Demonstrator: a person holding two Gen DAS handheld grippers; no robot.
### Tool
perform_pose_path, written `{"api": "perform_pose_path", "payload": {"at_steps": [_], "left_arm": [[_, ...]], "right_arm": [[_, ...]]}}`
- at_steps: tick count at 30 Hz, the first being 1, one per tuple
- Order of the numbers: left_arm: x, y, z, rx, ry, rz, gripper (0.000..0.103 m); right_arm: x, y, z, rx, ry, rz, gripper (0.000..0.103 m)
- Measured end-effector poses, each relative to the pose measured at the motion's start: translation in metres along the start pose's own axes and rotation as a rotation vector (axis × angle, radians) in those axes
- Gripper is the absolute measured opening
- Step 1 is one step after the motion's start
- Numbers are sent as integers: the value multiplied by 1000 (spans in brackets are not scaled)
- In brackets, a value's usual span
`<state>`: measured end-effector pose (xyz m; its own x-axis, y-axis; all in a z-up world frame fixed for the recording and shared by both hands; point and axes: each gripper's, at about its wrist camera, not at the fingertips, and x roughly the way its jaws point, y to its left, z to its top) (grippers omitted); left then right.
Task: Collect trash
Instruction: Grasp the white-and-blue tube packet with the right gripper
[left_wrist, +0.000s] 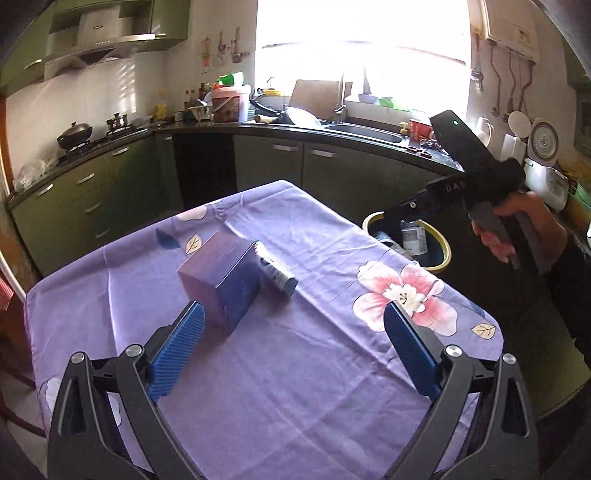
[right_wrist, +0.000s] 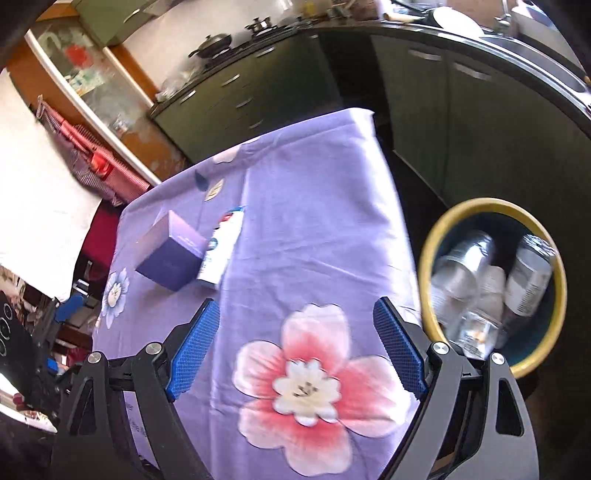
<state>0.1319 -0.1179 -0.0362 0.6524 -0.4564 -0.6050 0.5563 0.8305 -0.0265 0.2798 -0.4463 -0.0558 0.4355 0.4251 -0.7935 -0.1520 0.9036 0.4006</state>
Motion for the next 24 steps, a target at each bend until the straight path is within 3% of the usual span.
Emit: {"api": "perform_pose_path", "payload": {"at_steps": [8,18,24], "left_arm": [[-20,31,-29,-65,2,22,93],[-31,48,-39,-101,-24,22,94],[-33,54,-44,-118,-33,19,94]], "right_arm": [[94,68,58,7,208,23,69],[165,85,100,33,351,-86,40],[186,87,104,42,410,-112,40]]}}
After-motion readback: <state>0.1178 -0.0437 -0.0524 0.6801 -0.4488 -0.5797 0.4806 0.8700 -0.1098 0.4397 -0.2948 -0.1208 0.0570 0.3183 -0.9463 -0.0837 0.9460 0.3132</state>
